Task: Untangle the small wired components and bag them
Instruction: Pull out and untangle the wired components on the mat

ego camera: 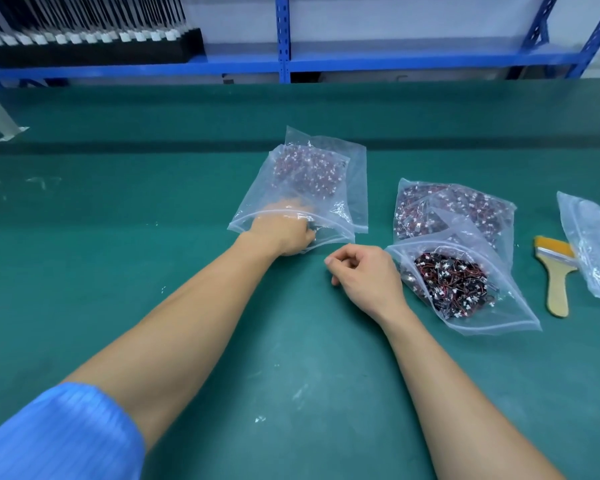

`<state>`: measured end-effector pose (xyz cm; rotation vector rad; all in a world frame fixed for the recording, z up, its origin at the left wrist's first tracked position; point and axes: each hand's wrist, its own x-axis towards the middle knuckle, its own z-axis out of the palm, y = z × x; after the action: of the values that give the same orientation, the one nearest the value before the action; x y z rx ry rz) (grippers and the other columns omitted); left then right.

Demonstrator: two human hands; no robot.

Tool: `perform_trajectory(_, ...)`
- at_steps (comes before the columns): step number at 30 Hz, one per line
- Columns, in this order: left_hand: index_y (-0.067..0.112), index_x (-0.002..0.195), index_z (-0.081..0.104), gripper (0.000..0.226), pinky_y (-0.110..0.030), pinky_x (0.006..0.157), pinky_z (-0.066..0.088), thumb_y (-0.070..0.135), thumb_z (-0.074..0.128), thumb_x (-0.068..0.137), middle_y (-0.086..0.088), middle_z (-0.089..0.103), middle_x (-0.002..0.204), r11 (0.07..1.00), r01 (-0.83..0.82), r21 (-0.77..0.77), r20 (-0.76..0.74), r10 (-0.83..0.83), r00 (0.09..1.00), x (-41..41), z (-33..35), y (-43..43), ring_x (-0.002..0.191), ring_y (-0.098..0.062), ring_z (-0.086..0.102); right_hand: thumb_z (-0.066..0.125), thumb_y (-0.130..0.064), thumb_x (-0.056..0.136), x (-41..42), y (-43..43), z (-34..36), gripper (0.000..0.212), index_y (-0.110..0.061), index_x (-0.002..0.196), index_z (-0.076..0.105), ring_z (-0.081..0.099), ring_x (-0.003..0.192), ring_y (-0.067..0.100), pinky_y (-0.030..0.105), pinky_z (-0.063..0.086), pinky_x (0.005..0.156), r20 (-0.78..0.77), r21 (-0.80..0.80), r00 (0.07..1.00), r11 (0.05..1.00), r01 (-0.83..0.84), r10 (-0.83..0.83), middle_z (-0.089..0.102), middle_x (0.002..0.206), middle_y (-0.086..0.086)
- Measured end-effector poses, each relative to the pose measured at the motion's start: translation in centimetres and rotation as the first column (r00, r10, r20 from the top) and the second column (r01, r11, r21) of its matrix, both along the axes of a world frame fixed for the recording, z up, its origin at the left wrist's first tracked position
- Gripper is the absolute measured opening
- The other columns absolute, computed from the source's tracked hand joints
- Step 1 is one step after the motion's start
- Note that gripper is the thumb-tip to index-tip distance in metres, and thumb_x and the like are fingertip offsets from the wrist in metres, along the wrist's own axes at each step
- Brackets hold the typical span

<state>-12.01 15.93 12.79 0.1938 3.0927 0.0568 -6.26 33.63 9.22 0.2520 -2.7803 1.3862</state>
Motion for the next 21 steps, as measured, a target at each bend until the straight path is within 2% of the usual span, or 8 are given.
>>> perform_trajectory(1, 0.02, 0.11, 0.064, 0.027, -0.038, 0.084, 0.049, 0.03, 0.044, 0.095, -0.004, 0.059, 0.12, 1.0, -0.006, -0.01, -0.005, 0.006, 1.0, 0.2, -0.2, 0.0, 0.103, -0.028, 0.057, 0.065, -0.036, 0.084, 0.0, 0.0, 0.0, 0.016, -0.032, 0.069, 0.069, 0.062, 0.061, 0.003, 0.029, 0.051, 0.067, 0.001, 0.001, 1.0, 1.0, 0.0, 0.0, 0.068, 0.059, -0.019)
perform_trajectory(4, 0.018, 0.105, 0.059, 0.018, -0.039, 0.083, 0.05, 0.026, 0.048, 0.094, -0.006, 0.063, 0.122, 1.0, 0.017, 0.001, -0.051, -0.017, 0.999, 0.9, -0.2, -0.1, 0.107, -0.029, 0.057, 0.064, -0.036, 0.085, 0.1, 0.0, 0.0, 0.016, -0.033, 0.069, 0.069, 0.061, 0.061, 0.002, 0.028, 0.049, 0.065, 0.004, 0.004, 1.0, 1.0, -0.002, 0.002, 0.068, 0.059, -0.019)
perform_trajectory(6, 0.02, 0.115, 0.062, 0.026, -0.041, 0.086, 0.052, 0.023, 0.05, 0.092, -0.004, 0.065, 0.122, 0.997, 0.067, 0.025, -0.068, -0.065, 0.996, 1.3, 0.2, -0.4, 0.109, -0.029, 0.058, 0.064, -0.036, 0.085, 0.1, -0.1, 0.0, 0.016, -0.032, 0.07, 0.069, 0.061, 0.061, 0.002, 0.027, 0.048, 0.064, 0.005, 0.005, 1.0, 1.0, -0.003, 0.003, 0.068, 0.06, -0.019)
perform_trajectory(12, 0.029, 0.126, 0.061, 0.038, -0.041, 0.093, 0.051, 0.024, 0.055, 0.09, 0.003, 0.065, 0.123, 0.994, 0.112, 0.019, 0.053, -0.112, 0.992, 2.5, 0.8, -0.6, 0.114, -0.024, 0.059, 0.065, -0.036, 0.085, 0.2, -0.1, 0.1, 0.017, -0.031, 0.069, 0.069, 0.06, 0.06, 0.002, 0.027, 0.046, 0.063, 0.007, 0.0, 1.0, 1.0, 0.001, -0.001, 0.068, 0.059, -0.018)
perform_trajectory(14, 0.028, 0.126, 0.062, 0.037, -0.041, 0.093, 0.051, 0.02, 0.055, 0.091, 0.003, 0.065, 0.122, 0.993, 0.114, 0.024, 0.045, -0.115, 0.992, 2.7, 0.8, -0.7, 0.113, -0.024, 0.059, 0.065, -0.036, 0.085, 0.2, 0.0, 0.1, 0.017, -0.032, 0.069, 0.069, 0.06, 0.06, 0.002, 0.027, 0.046, 0.063, 0.009, -0.004, 1.0, 1.0, 0.001, -0.001, 0.068, 0.059, -0.018)
perform_trajectory(18, 0.023, 0.116, 0.07, 0.032, -0.037, 0.084, 0.05, 0.01, 0.056, 0.09, 0.001, 0.069, 0.11, 0.987, 0.145, 0.068, -0.103, -0.137, 0.985, 3.2, 0.6, -1.2, 0.105, -0.024, 0.061, 0.065, -0.036, 0.085, 0.3, 0.0, 0.1, 0.017, -0.033, 0.069, 0.069, 0.061, 0.061, 0.002, 0.028, 0.047, 0.064, 0.007, 0.002, 1.0, 1.0, -0.003, 0.003, 0.068, 0.059, -0.019)
perform_trajectory(21, 0.019, 0.111, 0.074, 0.027, -0.041, 0.083, 0.049, 0.01, 0.059, 0.091, 0.0, 0.071, 0.105, 0.972, 0.203, 0.118, -0.231, -0.172, 0.958, 4.0, 0.4, -1.8, 0.102, -0.025, 0.062, 0.065, -0.036, 0.085, 0.2, 0.0, 0.2, 0.017, -0.033, 0.069, 0.069, 0.062, 0.062, 0.003, 0.031, 0.052, 0.068, 0.008, 0.003, 1.0, 1.0, -0.001, 0.001, 0.068, 0.059, -0.018)
